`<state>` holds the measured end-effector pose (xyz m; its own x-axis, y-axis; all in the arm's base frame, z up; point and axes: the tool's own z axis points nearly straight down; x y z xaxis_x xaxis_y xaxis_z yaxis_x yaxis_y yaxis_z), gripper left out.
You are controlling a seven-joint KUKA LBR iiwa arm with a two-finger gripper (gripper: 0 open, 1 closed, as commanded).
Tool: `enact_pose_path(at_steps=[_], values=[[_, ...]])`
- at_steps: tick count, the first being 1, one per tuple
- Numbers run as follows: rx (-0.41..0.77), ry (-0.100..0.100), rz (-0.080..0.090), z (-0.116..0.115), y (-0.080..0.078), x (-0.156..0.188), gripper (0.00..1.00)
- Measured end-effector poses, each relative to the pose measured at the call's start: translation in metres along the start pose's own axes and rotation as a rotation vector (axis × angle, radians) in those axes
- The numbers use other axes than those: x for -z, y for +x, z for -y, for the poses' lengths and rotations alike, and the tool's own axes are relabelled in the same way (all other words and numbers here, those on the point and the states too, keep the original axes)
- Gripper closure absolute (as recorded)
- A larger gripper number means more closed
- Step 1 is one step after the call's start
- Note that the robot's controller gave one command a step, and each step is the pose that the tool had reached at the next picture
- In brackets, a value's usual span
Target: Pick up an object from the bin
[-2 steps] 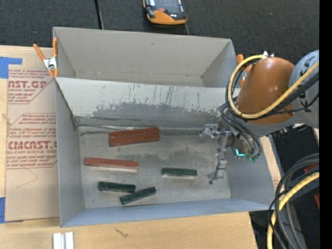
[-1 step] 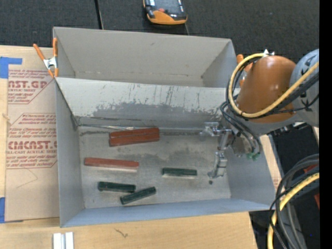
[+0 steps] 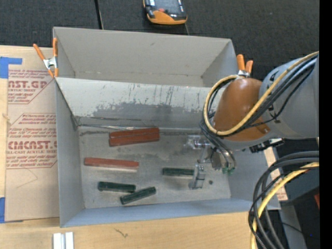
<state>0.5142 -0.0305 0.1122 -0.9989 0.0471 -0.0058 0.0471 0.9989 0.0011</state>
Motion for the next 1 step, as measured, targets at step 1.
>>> enact_pose_path(at_steps=[1], values=[[-0.131,0.001,-0.01,-0.0064,0.0009,-0.0108,0.0]])
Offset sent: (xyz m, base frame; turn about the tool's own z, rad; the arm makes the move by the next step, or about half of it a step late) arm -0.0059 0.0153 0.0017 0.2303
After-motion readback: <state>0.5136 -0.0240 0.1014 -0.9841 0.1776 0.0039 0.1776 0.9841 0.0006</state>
